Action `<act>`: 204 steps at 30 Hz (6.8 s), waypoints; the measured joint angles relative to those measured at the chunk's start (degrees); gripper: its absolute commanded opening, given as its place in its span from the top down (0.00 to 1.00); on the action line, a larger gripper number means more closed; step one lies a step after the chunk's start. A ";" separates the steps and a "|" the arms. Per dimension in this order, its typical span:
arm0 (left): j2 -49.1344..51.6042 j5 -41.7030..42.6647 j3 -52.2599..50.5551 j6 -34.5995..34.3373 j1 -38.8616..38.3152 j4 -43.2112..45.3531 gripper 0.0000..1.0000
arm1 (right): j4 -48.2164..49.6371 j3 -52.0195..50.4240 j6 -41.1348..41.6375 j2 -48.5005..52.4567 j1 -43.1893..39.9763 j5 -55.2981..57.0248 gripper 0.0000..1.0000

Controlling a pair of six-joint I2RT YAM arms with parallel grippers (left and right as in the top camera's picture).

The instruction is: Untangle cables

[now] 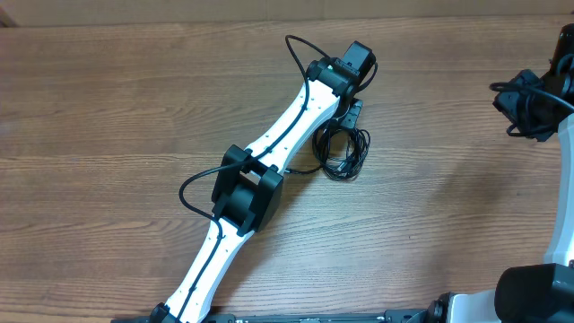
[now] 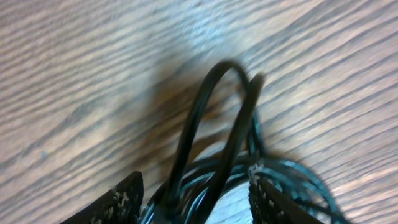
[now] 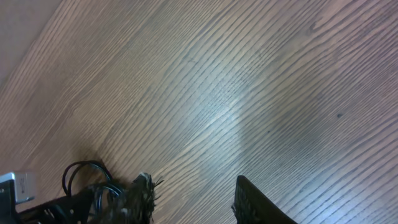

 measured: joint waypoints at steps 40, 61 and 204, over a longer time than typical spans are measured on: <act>-8.37 79.73 36.35 -24.48 24.39 -7.89 0.96 | -0.20 0.00 0.02 0.00 0.04 -1.25 0.59; -8.31 87.56 36.30 -56.61 26.36 25.64 0.96 | 14.34 0.00 -31.93 0.00 18.60 -47.39 0.46; -15.63 11.78 33.00 1.33 21.86 -31.43 0.14 | 37.44 -39.95 20.76 1.66 16.81 -13.42 0.00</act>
